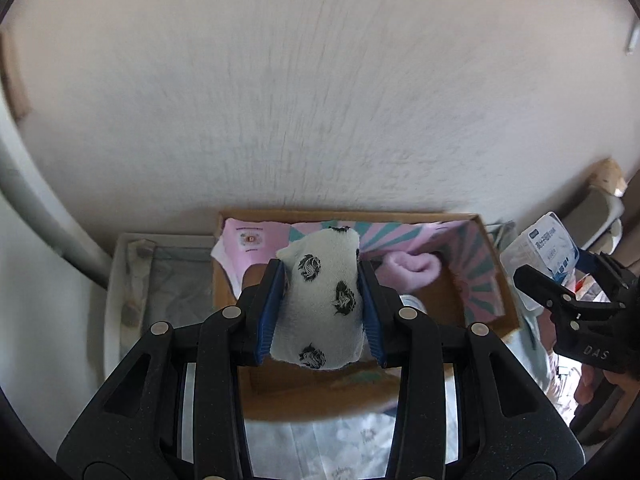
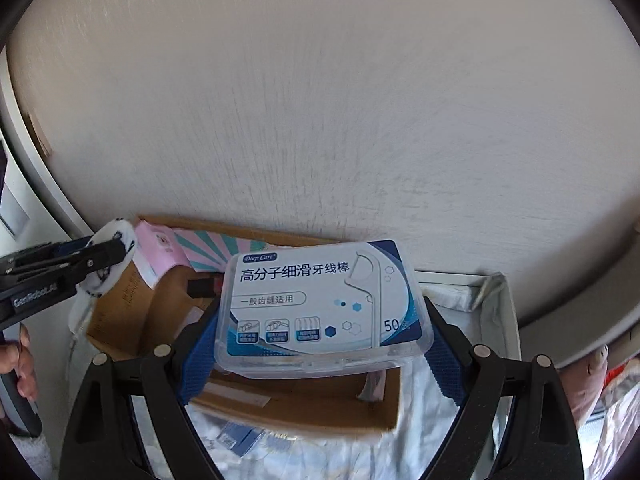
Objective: Organize objects
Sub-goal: 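Carry the panda plush and floss package over the box with both tools, then open both tools to release plush and floss package into the box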
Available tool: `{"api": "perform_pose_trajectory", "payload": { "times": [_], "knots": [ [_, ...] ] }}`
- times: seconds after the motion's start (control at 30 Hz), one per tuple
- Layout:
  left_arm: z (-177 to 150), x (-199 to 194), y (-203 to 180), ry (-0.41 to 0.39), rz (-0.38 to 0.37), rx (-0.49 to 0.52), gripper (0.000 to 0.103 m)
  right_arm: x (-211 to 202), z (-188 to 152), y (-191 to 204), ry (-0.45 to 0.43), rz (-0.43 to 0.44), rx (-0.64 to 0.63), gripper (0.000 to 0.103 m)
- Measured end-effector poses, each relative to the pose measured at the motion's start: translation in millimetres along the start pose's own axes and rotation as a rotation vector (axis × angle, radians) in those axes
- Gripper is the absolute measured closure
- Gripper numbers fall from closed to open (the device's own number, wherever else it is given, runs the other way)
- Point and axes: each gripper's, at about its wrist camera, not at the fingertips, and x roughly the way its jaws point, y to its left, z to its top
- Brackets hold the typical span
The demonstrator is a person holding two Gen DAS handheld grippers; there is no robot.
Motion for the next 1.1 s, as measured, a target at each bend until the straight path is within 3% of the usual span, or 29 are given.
{"api": "perform_pose_trajectory", "payload": {
  "times": [0.2,0.53,0.9,0.93,0.97,1.0,1.03,1.07,1.1],
  "knots": [
    [3,55,4,0.091,0.034,-0.017,0.069,43,3,-1,0.083,0.023,-0.050,0.016],
    [-8,103,12,0.201,0.067,-0.043,0.069,79,-7,10,0.146,0.104,-0.098,0.016],
    [-2,104,6,0.200,0.075,-0.019,0.067,81,-9,14,0.164,0.200,-0.122,0.015],
    [0,103,4,0.195,0.063,-0.013,0.066,81,-9,14,0.179,0.225,-0.105,0.010],
    [1,102,2,0.191,0.054,-0.009,0.059,80,-9,14,0.187,0.250,-0.095,0.000],
    [3,101,1,0.188,0.047,-0.006,0.051,78,-10,14,0.188,0.276,-0.089,0.000],
    [4,101,-1,0.186,0.044,-0.003,0.015,77,-12,15,0.186,0.287,-0.087,0.000],
    [5,100,-2,0.182,0.047,-0.002,0.001,76,-13,15,0.186,0.292,-0.090,0.000],
    [5,99,-4,0.176,0.048,0.000,0.000,75,-15,16,0.187,0.294,-0.095,0.000]
  ]
}}
